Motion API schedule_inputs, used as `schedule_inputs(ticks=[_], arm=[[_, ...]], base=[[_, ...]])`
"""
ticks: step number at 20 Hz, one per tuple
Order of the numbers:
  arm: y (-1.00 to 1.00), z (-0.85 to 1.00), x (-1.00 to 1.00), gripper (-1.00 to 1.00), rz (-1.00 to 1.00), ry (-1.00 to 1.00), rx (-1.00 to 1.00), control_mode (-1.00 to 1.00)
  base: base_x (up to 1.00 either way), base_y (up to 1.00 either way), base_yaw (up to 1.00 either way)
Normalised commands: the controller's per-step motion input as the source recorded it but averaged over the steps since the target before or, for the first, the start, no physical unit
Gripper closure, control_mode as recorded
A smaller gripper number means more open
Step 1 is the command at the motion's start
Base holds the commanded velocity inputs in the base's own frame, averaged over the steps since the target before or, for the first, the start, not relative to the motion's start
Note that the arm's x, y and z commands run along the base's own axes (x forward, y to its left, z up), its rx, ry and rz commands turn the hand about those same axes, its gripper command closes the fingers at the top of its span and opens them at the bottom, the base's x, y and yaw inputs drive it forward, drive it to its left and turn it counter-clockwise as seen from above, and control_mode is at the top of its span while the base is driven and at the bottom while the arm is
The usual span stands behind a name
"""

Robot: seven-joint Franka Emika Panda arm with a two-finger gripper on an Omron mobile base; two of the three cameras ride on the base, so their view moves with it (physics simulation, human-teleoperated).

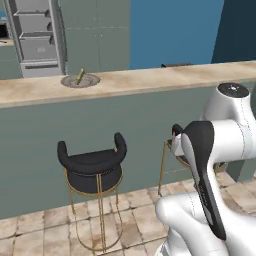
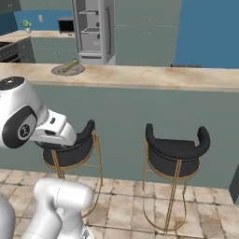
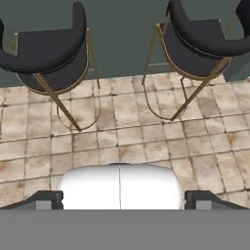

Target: Retrieve the butter from the fridge and place it on a plate on the dining table. Then retrieve the butter knife by the fridge and place it near the plate.

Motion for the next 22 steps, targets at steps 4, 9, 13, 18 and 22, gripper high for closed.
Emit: schedule_inputs(ticks=[4, 9, 13, 18, 22], arm=[[0.00, 0.00, 0.00, -1.00, 0.00, 0.00, 0.00, 1.00], [0.00, 0.00, 0.00, -1.00, 0.00, 0.00, 0.00, 1.00], [0.00, 0.00, 0.00, -1.00, 0.00, 0.00, 0.00, 1.00], [0.00, 0.00, 0.00, -1.00, 0.00, 0.00, 0.00, 1.00], [0.00, 0.00, 0.00, -1.00, 0.00, 0.00, 0.00, 1.00]], base=[[-0.40, -1.00, -0.04], [-0.03, -1.00, 0.00], [0.03, -1.00, 0.03], [0.01, -1.00, 0.10], [0.19, -1.00, 0.03]])
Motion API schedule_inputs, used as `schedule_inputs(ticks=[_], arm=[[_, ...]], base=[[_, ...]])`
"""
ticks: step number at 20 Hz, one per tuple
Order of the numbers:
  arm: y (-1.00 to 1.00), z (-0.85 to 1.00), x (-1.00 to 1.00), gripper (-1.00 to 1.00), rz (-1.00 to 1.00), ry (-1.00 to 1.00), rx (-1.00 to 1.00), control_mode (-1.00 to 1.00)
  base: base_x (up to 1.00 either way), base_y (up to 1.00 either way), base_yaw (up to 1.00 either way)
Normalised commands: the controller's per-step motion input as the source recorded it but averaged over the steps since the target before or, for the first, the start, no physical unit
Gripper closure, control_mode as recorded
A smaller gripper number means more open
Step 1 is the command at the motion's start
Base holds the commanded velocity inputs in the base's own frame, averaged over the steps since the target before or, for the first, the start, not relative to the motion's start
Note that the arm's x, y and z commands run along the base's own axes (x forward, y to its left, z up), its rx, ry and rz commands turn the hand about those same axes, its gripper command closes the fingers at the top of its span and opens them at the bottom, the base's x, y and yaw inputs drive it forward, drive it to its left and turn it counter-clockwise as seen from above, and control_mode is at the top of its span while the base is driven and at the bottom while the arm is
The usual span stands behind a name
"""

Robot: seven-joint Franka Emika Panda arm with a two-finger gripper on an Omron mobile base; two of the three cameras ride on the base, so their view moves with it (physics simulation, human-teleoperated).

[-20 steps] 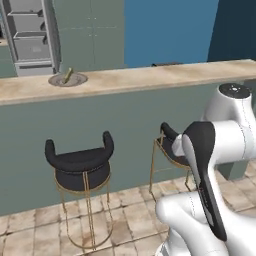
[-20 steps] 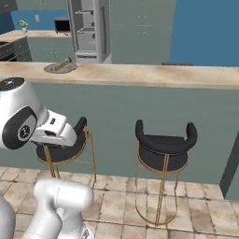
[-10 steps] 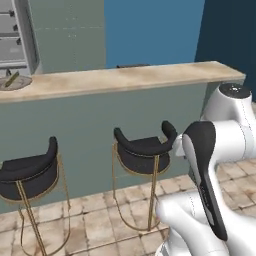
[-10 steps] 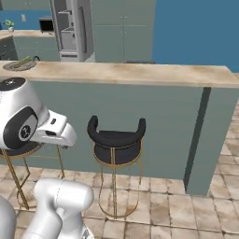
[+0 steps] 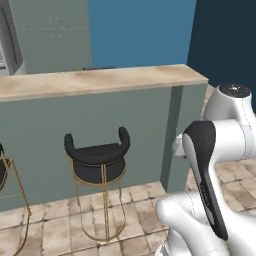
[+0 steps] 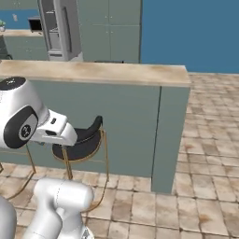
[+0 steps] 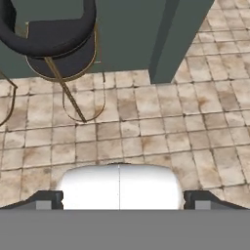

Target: Retrieve the butter from the fridge and place it on a plate on the dining table. Then retrieve the butter knife by the fridge and place it near the plate.

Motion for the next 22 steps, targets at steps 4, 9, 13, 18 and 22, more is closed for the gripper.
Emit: schedule_inputs(ticks=[4, 9, 13, 18, 22], arm=[[0.00, 0.00, 0.00, -1.00, 0.00, 0.00, 0.00, 1.00], [0.00, 0.00, 0.00, -1.00, 0.00, 0.00, 0.00, 1.00], [0.00, 0.00, 0.00, -1.00, 0.00, 0.00, 0.00, 1.00], [0.00, 0.00, 0.00, -1.00, 0.00, 0.00, 0.00, 1.00], [0.00, 0.00, 0.00, -1.00, 0.00, 0.00, 0.00, 1.00]], base=[[0.36, -1.00, 0.06], [0.48, -1.00, 0.13], [0.54, -1.00, 0.16], [0.59, -1.00, 0.15], [0.67, -1.00, 0.15]])
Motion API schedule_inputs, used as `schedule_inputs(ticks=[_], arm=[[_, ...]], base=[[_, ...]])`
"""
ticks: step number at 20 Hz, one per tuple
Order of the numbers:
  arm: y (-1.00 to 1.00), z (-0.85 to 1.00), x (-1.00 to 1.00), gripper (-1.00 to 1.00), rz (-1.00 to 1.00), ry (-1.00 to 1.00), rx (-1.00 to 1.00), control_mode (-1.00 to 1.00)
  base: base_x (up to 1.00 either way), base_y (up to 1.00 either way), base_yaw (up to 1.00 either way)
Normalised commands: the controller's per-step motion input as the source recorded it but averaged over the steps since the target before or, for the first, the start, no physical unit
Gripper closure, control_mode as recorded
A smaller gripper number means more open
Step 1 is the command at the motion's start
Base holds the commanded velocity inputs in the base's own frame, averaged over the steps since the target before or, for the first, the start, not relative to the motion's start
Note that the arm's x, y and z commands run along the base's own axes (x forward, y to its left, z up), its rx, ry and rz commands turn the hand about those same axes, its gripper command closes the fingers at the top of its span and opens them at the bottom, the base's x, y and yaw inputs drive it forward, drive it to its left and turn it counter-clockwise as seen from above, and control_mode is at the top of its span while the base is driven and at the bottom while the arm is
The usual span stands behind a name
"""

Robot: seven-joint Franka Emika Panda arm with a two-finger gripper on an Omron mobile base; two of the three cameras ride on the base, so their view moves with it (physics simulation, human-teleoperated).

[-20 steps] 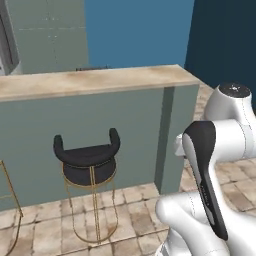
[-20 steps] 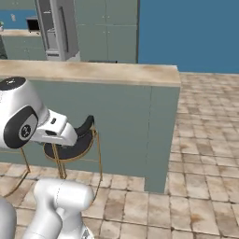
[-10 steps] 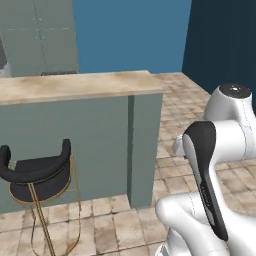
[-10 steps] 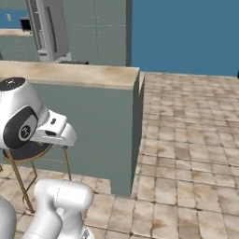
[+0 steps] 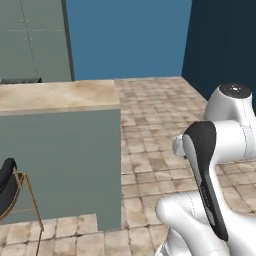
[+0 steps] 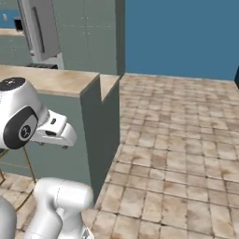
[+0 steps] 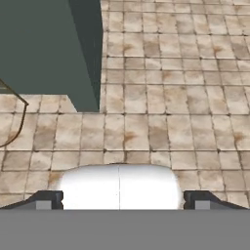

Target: Retrieve the butter from the fridge and place it on a plate on the dining table. Then retrieve the butter knife by the fridge and place it near the plate.

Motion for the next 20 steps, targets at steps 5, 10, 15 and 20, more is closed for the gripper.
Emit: schedule_inputs(ticks=[5, 10, 15, 20], arm=[[0.00, 0.00, 0.00, -1.00, 0.00, 0.00, 0.00, 1.00], [0.00, 0.00, 0.00, -1.00, 0.00, 0.00, 0.00, 1.00], [0.00, 0.00, 0.00, -1.00, 0.00, 0.00, 0.00, 1.00], [0.00, 0.00, 0.00, -1.00, 0.00, 0.00, 0.00, 1.00]], base=[[0.64, -1.00, 0.16], [0.66, -1.00, 0.24], [0.63, -1.00, 0.32], [0.83, -1.00, 0.41]])
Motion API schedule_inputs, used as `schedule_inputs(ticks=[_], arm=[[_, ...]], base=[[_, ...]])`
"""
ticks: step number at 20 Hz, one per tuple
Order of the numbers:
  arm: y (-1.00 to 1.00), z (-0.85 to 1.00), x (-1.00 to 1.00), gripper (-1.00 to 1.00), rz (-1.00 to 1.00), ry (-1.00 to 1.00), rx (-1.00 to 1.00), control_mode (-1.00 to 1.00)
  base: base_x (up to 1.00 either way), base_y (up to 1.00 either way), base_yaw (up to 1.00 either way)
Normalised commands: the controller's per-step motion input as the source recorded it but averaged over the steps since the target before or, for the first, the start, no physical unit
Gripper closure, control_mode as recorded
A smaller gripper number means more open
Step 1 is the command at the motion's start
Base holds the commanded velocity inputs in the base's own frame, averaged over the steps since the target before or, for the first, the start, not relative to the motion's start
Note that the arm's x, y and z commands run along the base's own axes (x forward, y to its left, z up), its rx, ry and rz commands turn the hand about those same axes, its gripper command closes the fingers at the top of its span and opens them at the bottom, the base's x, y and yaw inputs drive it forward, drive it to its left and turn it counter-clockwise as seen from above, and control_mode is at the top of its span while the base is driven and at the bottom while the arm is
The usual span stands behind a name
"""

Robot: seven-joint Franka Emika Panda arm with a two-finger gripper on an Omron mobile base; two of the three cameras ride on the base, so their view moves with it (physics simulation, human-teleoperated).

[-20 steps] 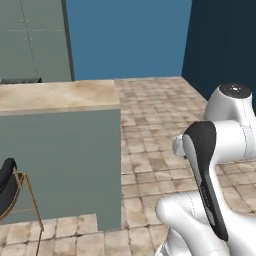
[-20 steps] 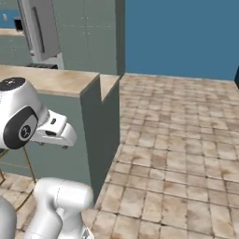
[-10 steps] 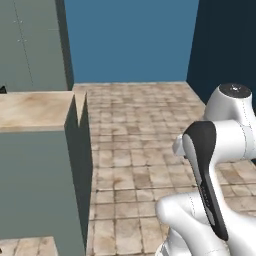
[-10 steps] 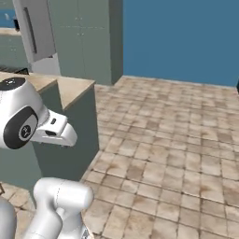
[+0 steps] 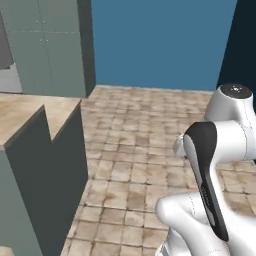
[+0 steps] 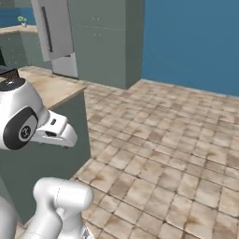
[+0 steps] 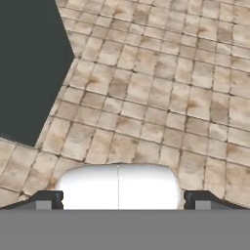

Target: Retrieve the butter from the fridge and place it on a plate on the dining table. Then retrieve the butter knife by the fridge and place it near the plate.

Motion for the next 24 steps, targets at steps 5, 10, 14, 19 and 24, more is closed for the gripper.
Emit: schedule_inputs(ticks=[5, 10, 14, 19, 24], arm=[[0.00, 0.00, 0.00, -1.00, 0.00, 0.00, 0.00, 1.00], [0.00, 0.00, 0.00, -1.00, 0.00, 0.00, 0.00, 1.00], [0.00, 0.00, 0.00, -1.00, 0.00, 0.00, 0.00, 1.00], [0.00, 0.00, 0.00, -1.00, 0.00, 0.00, 0.00, 1.00], [0.00, 0.00, 0.00, -1.00, 0.00, 0.00, 0.00, 1.00]], base=[[0.91, -0.84, 0.55], [0.67, -0.86, 0.58], [0.35, -0.95, 0.61], [0.42, -1.00, 0.45], [0.42, -1.00, 0.43]])
